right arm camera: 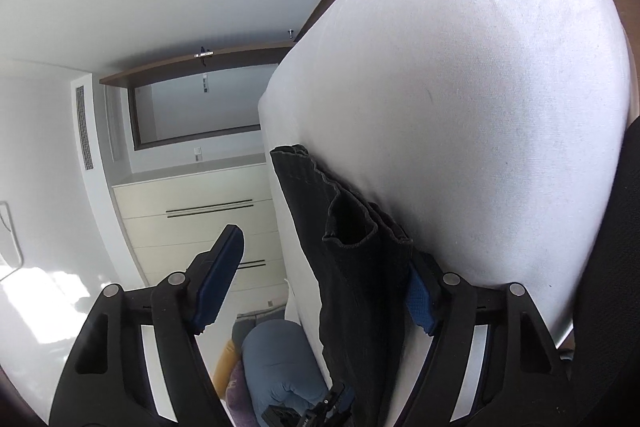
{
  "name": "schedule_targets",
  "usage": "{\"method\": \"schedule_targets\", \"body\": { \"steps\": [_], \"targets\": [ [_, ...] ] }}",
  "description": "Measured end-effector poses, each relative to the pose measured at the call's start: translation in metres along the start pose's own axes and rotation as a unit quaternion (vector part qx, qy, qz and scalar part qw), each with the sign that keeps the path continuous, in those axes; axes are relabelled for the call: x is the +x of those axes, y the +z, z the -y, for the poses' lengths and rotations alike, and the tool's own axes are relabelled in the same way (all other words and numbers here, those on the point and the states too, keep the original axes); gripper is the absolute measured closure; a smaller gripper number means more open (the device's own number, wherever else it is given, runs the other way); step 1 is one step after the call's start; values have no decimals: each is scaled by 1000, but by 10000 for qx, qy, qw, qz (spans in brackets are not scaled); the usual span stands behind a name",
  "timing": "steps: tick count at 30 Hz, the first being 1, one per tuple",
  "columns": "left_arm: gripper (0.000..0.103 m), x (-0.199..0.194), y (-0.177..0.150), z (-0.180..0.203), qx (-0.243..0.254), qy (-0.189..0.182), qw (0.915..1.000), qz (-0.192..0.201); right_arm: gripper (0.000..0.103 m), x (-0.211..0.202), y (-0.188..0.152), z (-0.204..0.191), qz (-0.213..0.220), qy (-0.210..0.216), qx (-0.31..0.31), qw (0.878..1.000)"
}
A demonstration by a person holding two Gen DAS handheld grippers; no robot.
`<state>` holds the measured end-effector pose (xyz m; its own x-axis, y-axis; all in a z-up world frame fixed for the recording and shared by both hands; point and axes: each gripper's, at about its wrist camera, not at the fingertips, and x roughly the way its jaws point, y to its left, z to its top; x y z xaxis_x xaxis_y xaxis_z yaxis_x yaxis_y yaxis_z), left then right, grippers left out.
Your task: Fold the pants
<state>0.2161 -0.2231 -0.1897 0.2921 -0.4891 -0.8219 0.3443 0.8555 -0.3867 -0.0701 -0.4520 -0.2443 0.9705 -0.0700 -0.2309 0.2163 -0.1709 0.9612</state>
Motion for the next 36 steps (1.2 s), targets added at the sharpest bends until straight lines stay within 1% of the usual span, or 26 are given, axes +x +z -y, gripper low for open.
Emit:
{"method": "schedule_targets", "body": {
  "steps": [2,3,4,5,7,9,10,13,18,23,30,34,36],
  "targets": [
    [25,0,0,1,12,23,10000,0,31,2,-1,-5,15,-47,-84,10000],
    [25,1,-1,1,25,37,10000,1,34,7,-2,-5,22,-86,-129,9999],
    [25,0,-2,2,33,48,10000,3,44,9,-3,-6,22,-188,-185,9996],
    [24,0,-2,2,40,58,10000,6,50,12,-3,-6,14,-284,-209,9994],
    [24,1,-2,4,55,75,10000,7,79,19,-2,-2,-57,-457,-177,9988],
    [24,2,-3,4,58,76,10000,6,89,22,-2,5,-72,-568,-91,9983],
    [24,2,-3,4,56,71,10000,6,91,23,-2,7,-65,-577,-68,9983],
    [24,1,-3,4,55,73,10000,11,91,24,-4,9,-40,-502,-46,9987],
    [24,2,-4,6,37,66,10000,31,93,29,-7,21,75,-315,187,9993],
    [24,5,-2,7,-35,26,10000,32,94,31,-12,18,219,-379,272,9987],
    [24,3,-2,5,-72,4,10000,44,94,41,-18,4,324,-563,69,9979],
    [24,0,-1,3,-124,-27,9999,55,94,40,-23,-8,320,-626,-188,9974],
    [24,-1,-1,1,-169,-78,9998,61,94,44,-28,-19,320,-711,-464,9959]
  ]
}}
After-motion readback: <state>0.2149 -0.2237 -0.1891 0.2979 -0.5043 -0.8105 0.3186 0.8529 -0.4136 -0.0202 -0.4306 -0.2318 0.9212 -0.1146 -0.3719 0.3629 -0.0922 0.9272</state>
